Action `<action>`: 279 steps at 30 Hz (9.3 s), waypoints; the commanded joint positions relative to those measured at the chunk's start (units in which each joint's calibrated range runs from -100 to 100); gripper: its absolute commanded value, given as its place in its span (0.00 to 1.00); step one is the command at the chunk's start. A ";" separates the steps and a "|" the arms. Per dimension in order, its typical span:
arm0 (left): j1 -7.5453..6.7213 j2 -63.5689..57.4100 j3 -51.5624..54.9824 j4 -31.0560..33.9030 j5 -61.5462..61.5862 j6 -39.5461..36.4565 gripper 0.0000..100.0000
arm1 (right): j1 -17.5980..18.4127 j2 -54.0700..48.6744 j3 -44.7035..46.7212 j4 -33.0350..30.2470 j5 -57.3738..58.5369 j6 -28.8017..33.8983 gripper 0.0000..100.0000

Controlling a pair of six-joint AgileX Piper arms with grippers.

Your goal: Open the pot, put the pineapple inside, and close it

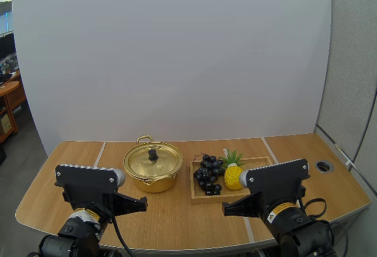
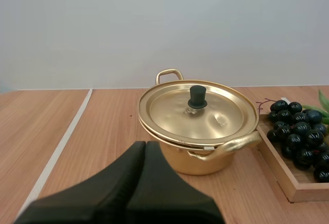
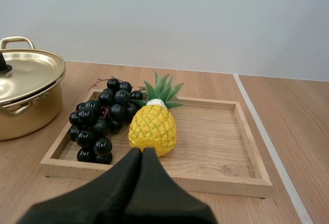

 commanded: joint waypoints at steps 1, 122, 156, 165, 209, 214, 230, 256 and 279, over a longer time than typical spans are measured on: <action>-0.10 -0.21 0.07 -0.82 -0.47 -0.76 0.00 | -0.23 -0.28 0.21 0.03 -0.26 0.38 0.00; -0.10 33.19 -39.53 2.70 18.25 4.14 1.00 | -0.23 29.44 -42.51 -1.57 47.44 -1.07 1.00; -0.17 64.64 -49.04 -15.06 20.11 40.40 1.00 | -0.23 29.44 -42.51 -1.21 47.44 -1.07 1.00; -0.23 77.06 -55.50 -20.16 23.13 44.83 1.00 | -0.23 29.44 -42.51 -1.21 47.44 -1.07 1.00; -0.23 98.39 -62.31 -24.83 26.27 47.80 1.00 | -0.23 29.44 -42.51 -1.22 47.27 -1.07 1.00; -0.23 98.39 -62.31 -24.83 26.59 47.80 0.55 | -0.23 29.44 -42.51 -1.22 47.27 -1.07 1.00; -0.23 93.61 -65.56 -24.83 31.45 47.24 0.00 | -0.23 29.44 -42.51 -1.22 47.27 -1.07 1.00; -0.01 64.14 -104.98 -24.59 3.95 38.39 0.00 | -0.23 29.44 -42.51 -1.22 47.27 -1.07 1.00; -0.01 63.33 -111.31 -21.33 -5.80 38.39 0.00 | -0.23 44.90 -42.51 2.60 31.49 -1.04 1.00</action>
